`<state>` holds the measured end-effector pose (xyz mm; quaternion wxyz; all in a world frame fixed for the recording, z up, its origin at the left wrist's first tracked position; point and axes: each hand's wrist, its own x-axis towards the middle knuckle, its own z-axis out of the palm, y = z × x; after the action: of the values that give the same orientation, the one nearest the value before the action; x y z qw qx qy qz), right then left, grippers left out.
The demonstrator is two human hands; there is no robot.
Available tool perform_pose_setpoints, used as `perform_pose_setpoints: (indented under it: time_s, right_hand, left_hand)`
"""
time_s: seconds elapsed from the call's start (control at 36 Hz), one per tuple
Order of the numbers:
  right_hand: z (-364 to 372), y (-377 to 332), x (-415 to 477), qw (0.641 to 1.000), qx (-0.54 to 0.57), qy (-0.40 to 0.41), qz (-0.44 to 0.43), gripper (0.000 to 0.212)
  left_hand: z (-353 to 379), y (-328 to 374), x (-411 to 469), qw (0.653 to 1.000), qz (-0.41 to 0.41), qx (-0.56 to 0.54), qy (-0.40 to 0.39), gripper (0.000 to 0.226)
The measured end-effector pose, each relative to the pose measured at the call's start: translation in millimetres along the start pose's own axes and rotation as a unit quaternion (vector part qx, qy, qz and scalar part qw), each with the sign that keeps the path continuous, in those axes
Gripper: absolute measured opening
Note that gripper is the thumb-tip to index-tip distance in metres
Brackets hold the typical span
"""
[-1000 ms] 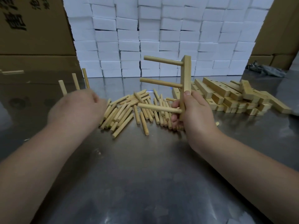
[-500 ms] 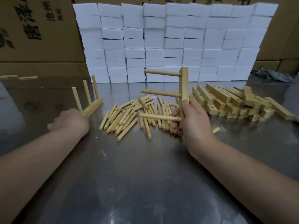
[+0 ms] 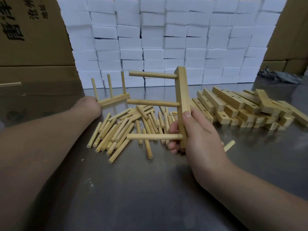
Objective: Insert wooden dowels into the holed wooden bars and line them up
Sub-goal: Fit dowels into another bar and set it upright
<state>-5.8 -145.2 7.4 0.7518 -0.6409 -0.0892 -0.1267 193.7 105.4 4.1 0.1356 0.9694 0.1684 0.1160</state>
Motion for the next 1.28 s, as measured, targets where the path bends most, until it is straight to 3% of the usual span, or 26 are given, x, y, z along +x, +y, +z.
perform_pose_setpoints:
  time_s: [0.11, 0.25, 0.36, 0.44, 0.53, 0.69, 0.78, 0.86, 1.08, 1.28]
  right_hand:
    - [-4, 3, 1, 1.000, 0.016, -0.008, 0.004, 0.024]
    - [-7, 5, 2, 0.999, 0.011, -0.024, 0.024, 0.024]
    - [-5, 0, 4, 0.993, 0.096, -0.022, 0.064, 0.017]
    - [-5, -5, 6, 0.981, 0.164, -0.029, 0.096, 0.018]
    - [-4, -8, 7, 0.971, 0.209, -0.030, 0.111, 0.016]
    - [-2, -11, 9, 0.947, 0.290, -0.018, 0.136, 0.012]
    - [-2, -10, 9, 0.949, 0.282, 0.000, 0.139, 0.010]
    - [-1, -9, 9, 0.949, 0.282, 0.016, 0.138, 0.011]
    - [3, -10, 3, 0.957, 0.276, -0.023, 0.085, 0.020]
    - [4, -7, 4, 0.951, 0.300, -0.016, 0.071, 0.021]
  left_hand:
    - [6, 15, 18, 1.000, 0.008, 0.028, -0.009, 0.024]
    - [11, 14, 27, 0.999, 0.001, -0.030, 0.027, 0.021]
    - [9, 14, 22, 0.989, 0.014, -0.143, 0.033, 0.035]
    - [-1, 15, 12, 0.986, 0.014, -0.160, 0.049, 0.040]
    - [-19, 18, -5, 0.977, 0.037, -0.195, 0.074, 0.033]
    - [-59, 30, -83, 0.938, 0.166, -0.290, -0.093, 0.016]
    - [-72, 36, -132, 0.897, 0.211, -0.328, -0.207, 0.017]
    - [-77, 42, -163, 0.860, 0.217, -0.378, -0.266, 0.018]
    - [-73, 62, -192, 0.865, 0.258, -0.358, -0.238, 0.033]
    - [-66, 68, -195, 0.859, 0.252, -0.386, -0.224, 0.012]
